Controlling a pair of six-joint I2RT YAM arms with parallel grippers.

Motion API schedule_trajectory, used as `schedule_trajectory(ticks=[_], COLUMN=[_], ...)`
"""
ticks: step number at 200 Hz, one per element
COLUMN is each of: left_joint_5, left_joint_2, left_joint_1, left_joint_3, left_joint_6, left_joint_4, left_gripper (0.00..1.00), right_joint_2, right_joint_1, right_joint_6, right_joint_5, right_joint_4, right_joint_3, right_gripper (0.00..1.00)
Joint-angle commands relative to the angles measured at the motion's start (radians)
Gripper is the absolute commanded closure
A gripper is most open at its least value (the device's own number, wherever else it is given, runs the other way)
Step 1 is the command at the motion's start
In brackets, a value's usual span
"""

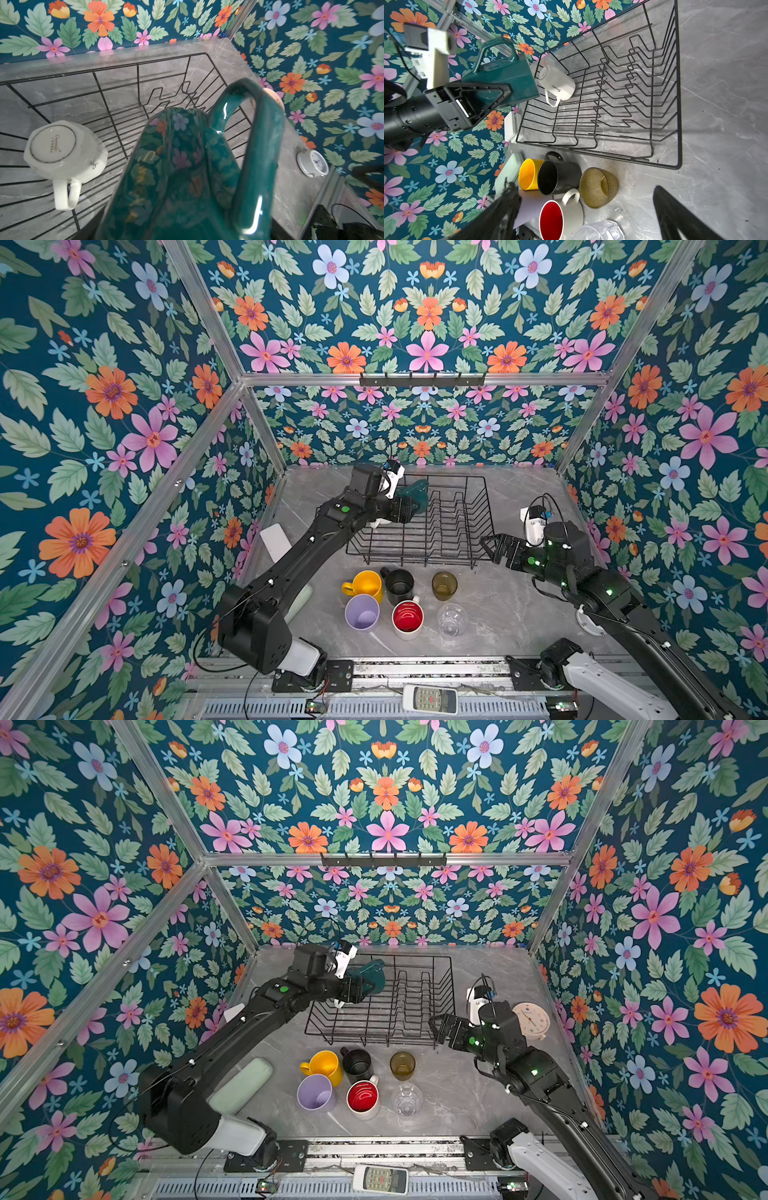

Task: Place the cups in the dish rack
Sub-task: 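Carry the green mug over the rack with the left gripper, turning it mouth-down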

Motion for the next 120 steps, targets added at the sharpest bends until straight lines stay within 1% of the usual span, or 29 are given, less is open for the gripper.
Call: schedule_trajectory(ticks=[1,27,70,99,120], left_joint_5=[-0.105,-0.207,-0.321,-0.357,-0.411], left_joint_2=[0.068,0.179,0.314,0.378,0.428], left_joint_1=[-0.016,-0.039,-0.07,-0.087,-0.104], left_joint_3=[0.077,0.199,0.34,0.401,0.457], left_joint_6=[0.024,0.036,0.039,0.04,0.041], left_joint_4=[-0.053,-0.162,-0.263,-0.289,-0.315], left_gripper=[1.0,1.0,1.0,1.0,1.0], right_joint_2=[-0.008,-0.02,-0.036,-0.044,-0.045], right_joint_1=[0.0,0.0,0.0,-0.001,0.0], right_joint_6=[-0.031,-0.041,-0.053,-0.051,-0.044], right_joint_5=[0.01,0.01,0.008,-0.01,-0.025], right_joint_4=[-0.005,-0.005,-0.01,-0.002,0.007], right_joint_3=[-0.005,-0.017,-0.035,-0.056,-0.07], right_gripper=[0.01,0.01,0.01,0.01,0.01])
